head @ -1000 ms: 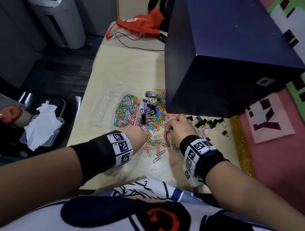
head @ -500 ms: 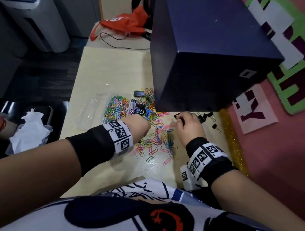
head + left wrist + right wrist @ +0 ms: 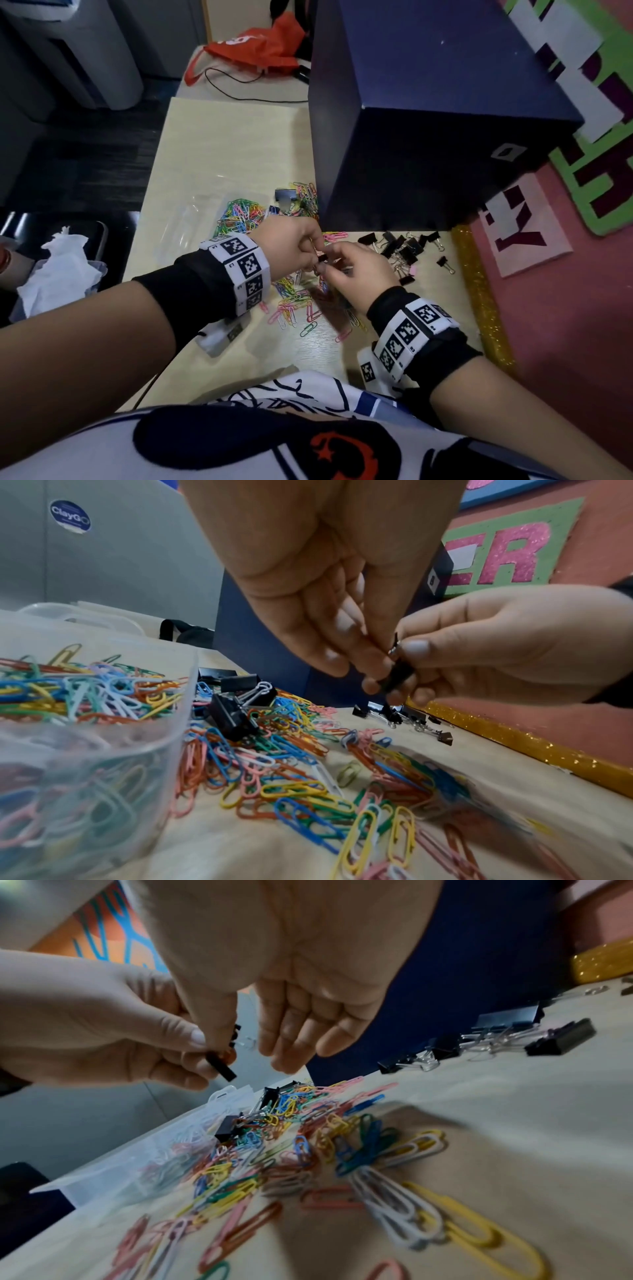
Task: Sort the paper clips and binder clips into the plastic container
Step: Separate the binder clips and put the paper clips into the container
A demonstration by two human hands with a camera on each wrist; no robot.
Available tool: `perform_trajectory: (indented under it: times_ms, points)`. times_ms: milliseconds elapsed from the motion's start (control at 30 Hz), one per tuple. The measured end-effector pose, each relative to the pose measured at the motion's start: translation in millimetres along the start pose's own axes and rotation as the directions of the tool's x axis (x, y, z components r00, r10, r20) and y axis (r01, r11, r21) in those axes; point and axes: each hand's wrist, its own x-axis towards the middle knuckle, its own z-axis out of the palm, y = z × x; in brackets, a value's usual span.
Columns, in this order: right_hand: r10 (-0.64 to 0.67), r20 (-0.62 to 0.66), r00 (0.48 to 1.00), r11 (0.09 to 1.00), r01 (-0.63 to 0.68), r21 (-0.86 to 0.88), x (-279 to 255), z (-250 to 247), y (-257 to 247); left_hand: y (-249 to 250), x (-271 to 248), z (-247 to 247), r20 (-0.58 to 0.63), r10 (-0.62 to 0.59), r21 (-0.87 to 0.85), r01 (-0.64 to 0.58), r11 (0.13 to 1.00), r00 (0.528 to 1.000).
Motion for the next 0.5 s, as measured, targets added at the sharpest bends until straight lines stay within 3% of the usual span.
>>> perform_trajectory:
  times_ms: [167, 500]
  points:
    - [0.057, 0.011, 0.998, 0.951, -0.058, 0.303, -1.0, 8.3, 1.8, 0.6, 0.9, 4.5, -0.030, -0.012, -0.030, 0.011, 1.000, 0.999]
    - [0.095, -0.038, 0.995, 0.969, -0.084, 0.234, 1.9, 7.5, 11.8, 6.4, 3.8, 12.8, -0.058, -0.031, -0.012, 0.030, 0.999, 0.998]
